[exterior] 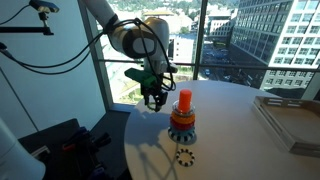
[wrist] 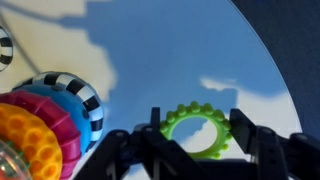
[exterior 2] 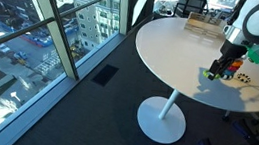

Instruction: Remove the green ring from the orange rod and put it on the table

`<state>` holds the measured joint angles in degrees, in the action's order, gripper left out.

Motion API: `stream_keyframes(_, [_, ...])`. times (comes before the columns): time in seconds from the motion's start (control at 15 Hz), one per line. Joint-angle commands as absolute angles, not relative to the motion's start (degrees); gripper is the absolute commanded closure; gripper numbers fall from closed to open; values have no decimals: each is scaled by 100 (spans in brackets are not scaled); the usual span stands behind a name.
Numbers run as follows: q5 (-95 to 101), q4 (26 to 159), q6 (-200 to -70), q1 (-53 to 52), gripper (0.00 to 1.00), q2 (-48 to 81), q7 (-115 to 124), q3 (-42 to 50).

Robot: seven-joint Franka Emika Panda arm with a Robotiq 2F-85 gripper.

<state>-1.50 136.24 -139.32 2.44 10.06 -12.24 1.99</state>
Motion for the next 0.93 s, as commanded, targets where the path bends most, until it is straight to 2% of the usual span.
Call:
stream_keyframes(0.0, [65, 13510, -14179, 183, 55, 1269, -1028, 136])
stream_keyframes(0.87, [573, 13468, -14823, 0, 55, 1764, -514, 171])
